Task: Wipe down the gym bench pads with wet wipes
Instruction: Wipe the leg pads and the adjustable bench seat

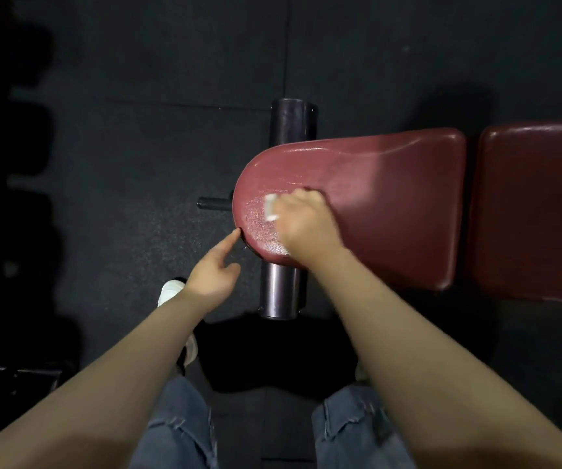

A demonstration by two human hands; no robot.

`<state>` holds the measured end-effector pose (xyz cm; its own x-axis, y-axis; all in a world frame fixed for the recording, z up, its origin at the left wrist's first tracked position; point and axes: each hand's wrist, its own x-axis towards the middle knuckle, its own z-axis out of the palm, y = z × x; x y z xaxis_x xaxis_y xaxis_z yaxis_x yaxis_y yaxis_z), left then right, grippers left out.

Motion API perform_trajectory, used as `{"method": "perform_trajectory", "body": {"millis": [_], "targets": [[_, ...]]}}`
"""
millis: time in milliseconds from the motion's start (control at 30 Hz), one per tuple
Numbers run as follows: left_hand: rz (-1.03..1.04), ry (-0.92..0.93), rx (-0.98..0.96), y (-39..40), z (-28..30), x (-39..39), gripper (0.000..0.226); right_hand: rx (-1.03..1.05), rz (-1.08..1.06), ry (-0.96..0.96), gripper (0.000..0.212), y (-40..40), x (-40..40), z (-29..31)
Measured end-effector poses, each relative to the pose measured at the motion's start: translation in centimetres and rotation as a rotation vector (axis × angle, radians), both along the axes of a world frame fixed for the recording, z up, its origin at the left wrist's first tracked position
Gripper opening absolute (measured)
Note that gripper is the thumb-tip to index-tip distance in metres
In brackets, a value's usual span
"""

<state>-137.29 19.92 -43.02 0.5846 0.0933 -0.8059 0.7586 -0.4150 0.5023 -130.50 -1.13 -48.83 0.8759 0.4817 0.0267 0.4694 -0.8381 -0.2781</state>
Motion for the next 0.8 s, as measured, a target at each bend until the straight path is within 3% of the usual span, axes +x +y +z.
{"method": "perform_trajectory", "body": {"millis": [33,133,233,300,400,500,567,633,700,800], "targets": [[-0.024,-0.012,-0.013,-0.1,0.0,-0.2,0.070,-0.064,-0.046,-0.047,0.025,-1.5,1.3,5.8],[-0.114,-0.034,-0.058,-0.6,0.1,-0.3,0.073,-0.299,-0.490,0.016,0.023,-9.9,0.7,8.7],[-0.107,-0.040,-0.060,-1.2,0.4,-0.3,0.074,-0.136,-0.893,0.001,0.022,-14.1,-1.8,10.7],[-0.048,-0.036,-0.074,-1.4,0.3,-0.5,0.074,-0.078,-0.996,-0.027,0.028,-11.9,-2.3,10.4],[-0.013,-0.031,-0.092,-1.1,-0.3,-0.9,0.075,-0.125,-0.790,0.059,0.035,-3.0,-0.7,6.2],[-0.004,-0.032,-0.090,-0.5,-0.7,-1.1,0.073,-0.197,-0.177,0.215,0.033,7.3,-0.4,4.2],[0.017,-0.008,-0.108,-0.1,-0.5,-1.3,0.075,-0.120,0.116,0.354,0.037,9.1,-1.1,3.6],[0.041,0.027,-0.125,0.2,-0.3,-2.0,0.071,-0.105,0.052,0.267,0.040,5.7,-1.2,4.2],[0.047,0.050,-0.132,0.0,-0.2,-2.6,0.068,-0.222,-0.129,0.095,0.036,-0.5,-1.6,5.6],[0.010,0.016,-0.153,-0.9,0.1,-2.5,0.070,-0.260,-0.532,0.084,0.017,-10.4,-3.4,9.3]]}}
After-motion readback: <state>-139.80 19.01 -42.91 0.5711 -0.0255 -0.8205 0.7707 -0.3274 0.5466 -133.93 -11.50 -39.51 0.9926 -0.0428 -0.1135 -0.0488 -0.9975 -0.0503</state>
